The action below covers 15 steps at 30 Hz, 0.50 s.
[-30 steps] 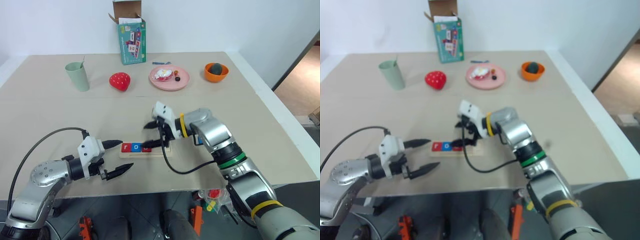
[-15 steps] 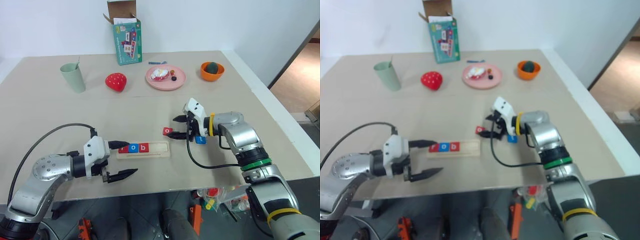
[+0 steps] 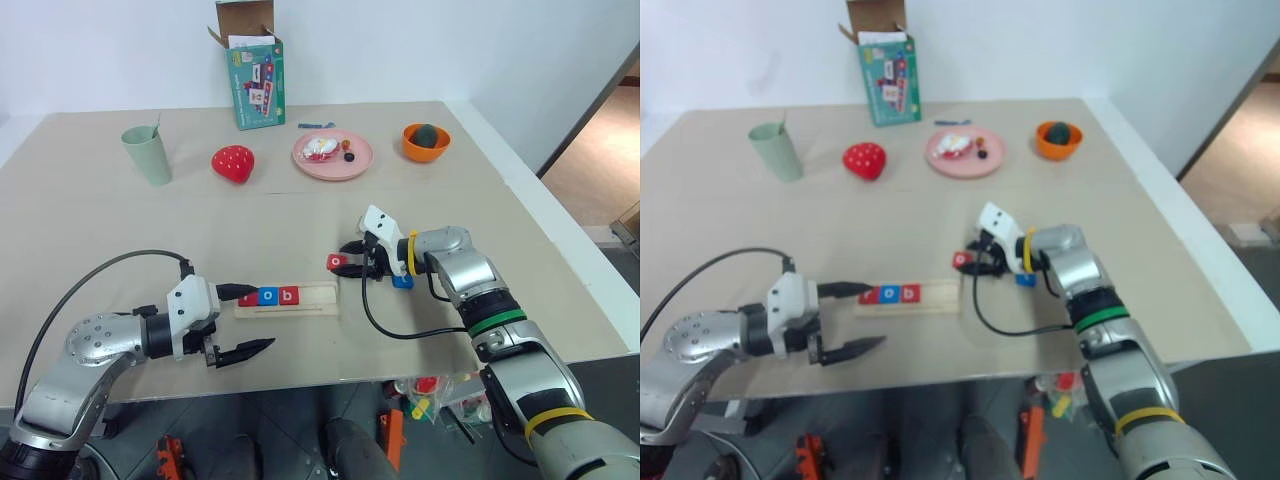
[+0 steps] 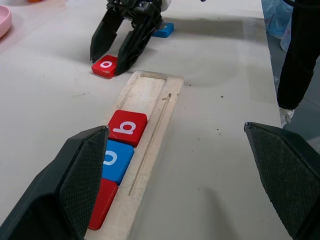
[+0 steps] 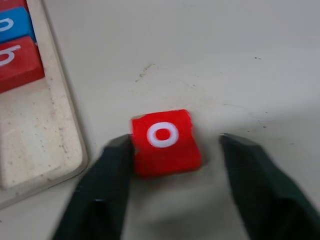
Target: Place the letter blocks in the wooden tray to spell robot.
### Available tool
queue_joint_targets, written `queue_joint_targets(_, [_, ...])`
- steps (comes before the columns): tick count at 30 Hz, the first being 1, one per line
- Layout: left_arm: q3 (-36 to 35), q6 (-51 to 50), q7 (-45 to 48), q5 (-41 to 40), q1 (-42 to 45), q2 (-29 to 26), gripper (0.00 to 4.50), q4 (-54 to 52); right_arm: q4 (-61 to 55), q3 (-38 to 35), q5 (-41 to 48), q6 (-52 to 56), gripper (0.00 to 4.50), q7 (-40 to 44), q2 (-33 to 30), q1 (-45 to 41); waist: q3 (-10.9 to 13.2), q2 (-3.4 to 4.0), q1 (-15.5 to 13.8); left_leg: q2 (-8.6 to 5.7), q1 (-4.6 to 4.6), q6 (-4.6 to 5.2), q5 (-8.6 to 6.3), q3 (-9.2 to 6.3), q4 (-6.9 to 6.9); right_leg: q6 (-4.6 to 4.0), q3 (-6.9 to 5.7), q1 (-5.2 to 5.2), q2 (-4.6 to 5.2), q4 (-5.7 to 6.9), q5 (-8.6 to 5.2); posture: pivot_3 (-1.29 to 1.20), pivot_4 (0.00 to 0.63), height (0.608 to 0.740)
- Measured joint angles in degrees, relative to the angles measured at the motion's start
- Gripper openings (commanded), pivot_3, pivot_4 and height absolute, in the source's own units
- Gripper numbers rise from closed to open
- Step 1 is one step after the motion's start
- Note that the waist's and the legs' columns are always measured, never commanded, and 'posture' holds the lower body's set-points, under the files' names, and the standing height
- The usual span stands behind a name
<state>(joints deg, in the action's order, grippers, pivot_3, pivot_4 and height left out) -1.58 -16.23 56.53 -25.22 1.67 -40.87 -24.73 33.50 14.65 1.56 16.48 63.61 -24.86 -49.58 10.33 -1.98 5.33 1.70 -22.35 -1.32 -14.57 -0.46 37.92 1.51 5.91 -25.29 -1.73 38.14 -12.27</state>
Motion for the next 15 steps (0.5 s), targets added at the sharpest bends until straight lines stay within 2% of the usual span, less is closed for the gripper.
queue_joint_targets(2, [0.00, 0.02, -0.03, 0.03, -0.14, 0.00, 4.50, -0.03, 0.46, 0.08, -0.09, -0.48, 1.19, 0.12, 0.01, -0.21, 0.00, 0.00, 0.00, 0.00, 0.00, 0.00, 0.00, 0.00, 0.00, -0.01, 0.00, 0.00, -0.01, 0.00, 0.00, 0.00, 0.150, 0.740])
queue_joint_targets(9, [-0.03, 0.16, -0.43, 0.15, -0.26, 0.36, 4.50, -0.04, -0.91, 0.06, 0.81, -1.47, 1.19, 1.84, -0.23, -0.15, 0.02, 0.03, 0.00, 0.00, -0.01, 0.00, 0.00, 0.00, 0.00, -0.01, 0.01, -0.01, 0.00, 0.00, 0.01, 0.00, 0.150, 0.740])
queue_joint_targets(15, [-1.05, 0.34, -1.29, 0.03, -1.42, 1.43, 4.50, 1.21, -20.99, 1.01, 7.44, 7.40, 1.19, 11.43, -4.35, 2.98, 0.05, 0.08, -0.22, 0.03, -0.03, 0.01, -0.01, -0.14, -0.01, -0.01, -0.14, 0.00, 0.01, 0.00, -0.02, 0.00, 0.150, 0.740])
